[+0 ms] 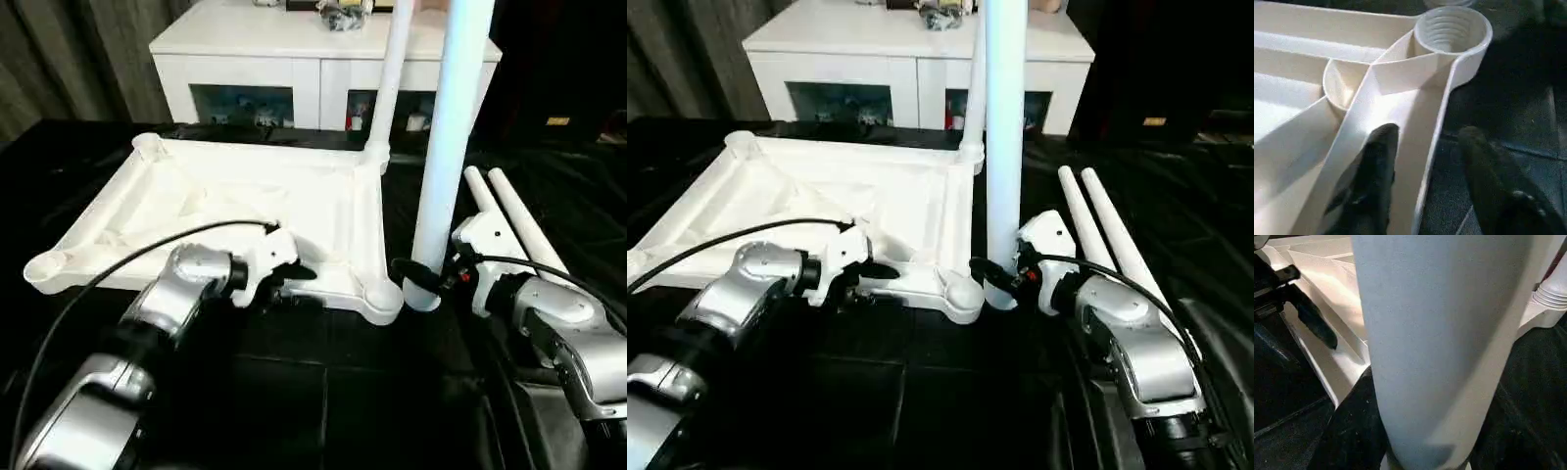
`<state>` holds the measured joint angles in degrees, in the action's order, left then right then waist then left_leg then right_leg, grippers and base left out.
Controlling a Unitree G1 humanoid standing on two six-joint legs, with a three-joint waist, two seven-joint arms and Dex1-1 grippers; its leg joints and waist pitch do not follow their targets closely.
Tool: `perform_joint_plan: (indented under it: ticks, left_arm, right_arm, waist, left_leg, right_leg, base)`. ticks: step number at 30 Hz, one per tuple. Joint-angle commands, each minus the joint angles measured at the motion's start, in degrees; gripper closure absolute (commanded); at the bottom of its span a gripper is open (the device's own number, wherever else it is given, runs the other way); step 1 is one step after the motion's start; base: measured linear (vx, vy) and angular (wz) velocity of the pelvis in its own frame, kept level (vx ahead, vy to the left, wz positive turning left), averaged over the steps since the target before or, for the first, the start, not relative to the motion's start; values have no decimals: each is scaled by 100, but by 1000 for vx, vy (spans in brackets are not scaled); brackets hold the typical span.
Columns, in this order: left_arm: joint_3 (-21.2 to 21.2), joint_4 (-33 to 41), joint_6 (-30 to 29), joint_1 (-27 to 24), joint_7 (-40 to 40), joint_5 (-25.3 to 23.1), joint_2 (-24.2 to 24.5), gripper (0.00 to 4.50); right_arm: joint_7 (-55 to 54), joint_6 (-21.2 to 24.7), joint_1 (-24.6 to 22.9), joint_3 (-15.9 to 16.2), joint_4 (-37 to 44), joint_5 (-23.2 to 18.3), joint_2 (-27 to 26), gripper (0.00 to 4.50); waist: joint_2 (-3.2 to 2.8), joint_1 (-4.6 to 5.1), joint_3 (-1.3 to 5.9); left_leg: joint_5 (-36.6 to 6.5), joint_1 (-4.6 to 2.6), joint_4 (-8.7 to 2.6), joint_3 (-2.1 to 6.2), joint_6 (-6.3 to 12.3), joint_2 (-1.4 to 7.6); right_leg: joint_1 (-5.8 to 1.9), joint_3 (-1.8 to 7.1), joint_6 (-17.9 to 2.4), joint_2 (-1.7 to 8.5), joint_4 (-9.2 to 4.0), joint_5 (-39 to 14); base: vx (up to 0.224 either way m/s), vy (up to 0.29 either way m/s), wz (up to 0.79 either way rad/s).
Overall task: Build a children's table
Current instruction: Insert table leg to table base
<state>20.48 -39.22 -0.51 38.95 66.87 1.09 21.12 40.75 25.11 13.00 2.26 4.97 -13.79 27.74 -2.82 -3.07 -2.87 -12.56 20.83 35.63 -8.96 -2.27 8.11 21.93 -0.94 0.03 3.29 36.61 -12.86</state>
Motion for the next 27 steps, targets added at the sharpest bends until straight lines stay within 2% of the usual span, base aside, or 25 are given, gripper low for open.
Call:
perform_joint_plan:
  ticks: [1,2,3,4,5,6,7,8,9,10,11,12,13,14,15,17,21,22,24,25,26,27]
  left_arm:
    - [141,-118,116,124,258,-119,22,253]
    - [151,-139,125,136,302,-119,22,259]
    - [154,-144,127,139,313,-120,22,260]
    - [195,-244,193,206,406,-163,20,263]
    - [209,-304,223,244,422,-189,16,272]
    - [224,-399,283,297,454,-223,5,286]
    - [229,-441,310,318,466,-237,-1,297]
    - [248,-551,379,378,489,-284,-15,302]
    - [264,-631,429,423,504,-323,-25,307]
    - [274,-684,480,456,507,-349,-31,307]
    - [260,-787,521,522,507,-364,-57,318]
    - [255,-832,541,548,505,-370,-68,342]
    - [254,-857,547,559,509,-373,-71,345]
    - [254,-867,552,563,514,-375,-72,346]
    - [272,-900,560,567,560,-395,-63,354]
    - [332,-943,565,542,668,-445,-23,384]
    - [303,-1079,658,547,721,-468,-33,394]
    - [256,-1126,654,540,680,-469,-43,399]
    - [220,-1137,614,511,600,-479,-34,421]
    - [227,-1089,498,379,526,-530,39,433]
    - [238,-1068,478,334,510,-551,65,433]
    - [247,-1052,462,299,497,-568,85,441]
  right_arm:
    - [29,-59,-68,5,168,-5,39,264]
    - [23,-60,-74,4,173,-3,40,264]
    - [22,-61,-75,4,174,-2,40,264]
    - [-6,-73,-100,-16,190,5,39,264]
    - [-15,-77,-115,-27,202,6,43,264]
    - [-26,-74,-133,-43,226,-2,44,264]
    - [-30,-72,-140,-49,236,-6,44,264]
    - [-42,-73,-163,-60,262,-9,46,264]
    - [-50,-76,-180,-66,280,-9,48,264]
    - [-58,-74,-190,-69,294,-9,49,264]
    - [-76,-90,-225,-77,321,1,60,264]
    - [-87,-100,-241,-85,330,10,68,264]
    - [-109,-103,-249,-108,328,7,64,264]
    - [-116,-102,-250,-116,328,5,62,264]
    - [-133,-95,-249,-134,327,-7,54,264]
    - [-95,-98,-242,-93,342,-5,68,264]
    - [-93,-106,-189,-85,326,-13,48,264]
    - [-105,-103,-129,-108,295,-39,21,264]
    - [-119,-98,-75,-116,262,-51,7,264]
    - [-129,-109,-21,-91,214,-34,-7,264]
    - [-134,-113,-8,-85,200,-28,-13,264]
    - [-137,-117,1,-80,188,-23,-18,264]
  waist:
    - [-58,-2,357]
    - [-24,4,353]
    - [-22,2,357]
    - [-125,-6,357]
    - [-99,5,357]
    - [-170,2,358]
    - [-110,10,350]
    - [-186,4,355]
    - [-138,21,350]
    - [-231,6,366]
    - [-235,18,366]
    - [-198,28,364]
    - [-200,25,367]
    - [-210,21,367]
    - [-260,20,370]
    - [-256,35,378]
    - [-277,55,388]
    - [-244,58,389]
    - [-255,65,387]
    - [-205,69,390]
    - [-221,73,385]
    - [-212,79,382]
  left_leg:
    - [-733,-42,-442,163,246,448]
    - [-728,-38,-444,152,265,444]
    - [-688,-31,-437,151,290,439]
    - [-689,-37,-428,161,295,438]
    - [-713,-49,-435,149,301,444]
    - [-766,-53,-432,164,271,448]
    - [-828,-49,-445,155,268,450]
    - [-822,-47,-440,166,263,447]
    - [-810,-35,-439,152,290,435]
    - [-735,-31,-419,164,300,429]
    - [-736,-38,-421,156,313,433]
    - [-698,-22,-421,158,335,429]
    - [-624,-11,-409,152,380,422]
    - [-593,-8,-407,154,399,425]
    - [-571,-4,-403,156,418,424]
    - [-536,-8,-412,163,444,446]
    - [-528,-12,-413,167,484,451]
    - [-510,-1,-414,167,499,447]
    - [-502,-3,-415,164,510,451]
    - [-450,0,-417,161,547,457]
    - [-452,2,-416,163,557,459]
    - [-474,5,-419,164,571,464]
  right_leg:
    - [-317,247,-1785,522,-413,393]
    - [-317,248,-1775,515,-431,389]
    - [-326,250,-1784,516,-418,401]
    - [-314,248,-1792,526,-414,351]
    - [-304,244,-1788,515,-438,329]
    - [-308,245,-1808,519,-421,310]
    - [-317,243,-1799,509,-440,265]
    - [-324,245,-1802,518,-430,275]
    - [-329,241,-1802,509,-449,267]
    - [-339,244,-1793,526,-432,276]
    - [-327,239,-1785,517,-450,278]
    - [-345,240,-1791,511,-447,314]
    - [-349,240,-1787,520,-450,319]
    - [-347,239,-1782,525,-445,298]
    - [-337,233,-1764,522,-445,229]
    - [-335,225,-1770,516,-437,334]
    - [-328,213,-1802,520,-425,489]
    - [-340,216,-1817,528,-419,507]
    - [-336,212,-1816,532,-422,508]
    - [-337,212,-1831,537,-413,551]
    - [-330,213,-1834,543,-413,538]
    - [-336,217,-1820,551,-420,480]
  base:
    - [0,0,0]
    - [0,0,0]
    - [0,0,0]
    - [0,0,0]
    - [0,0,0]
    - [0,0,0]
    - [0,0,0]
    - [0,0,0]
    - [0,0,0]
    - [0,0,0]
    - [0,0,0]
    - [0,0,0]
    - [0,0,0]
    - [0,0,0]
    - [0,0,0]
    - [0,0,0]
    - [0,0,0]
    - [0,0,0]
    - [0,0,0]
    - [0,0,0]
    - [0,0,0]
    - [0,0,0]
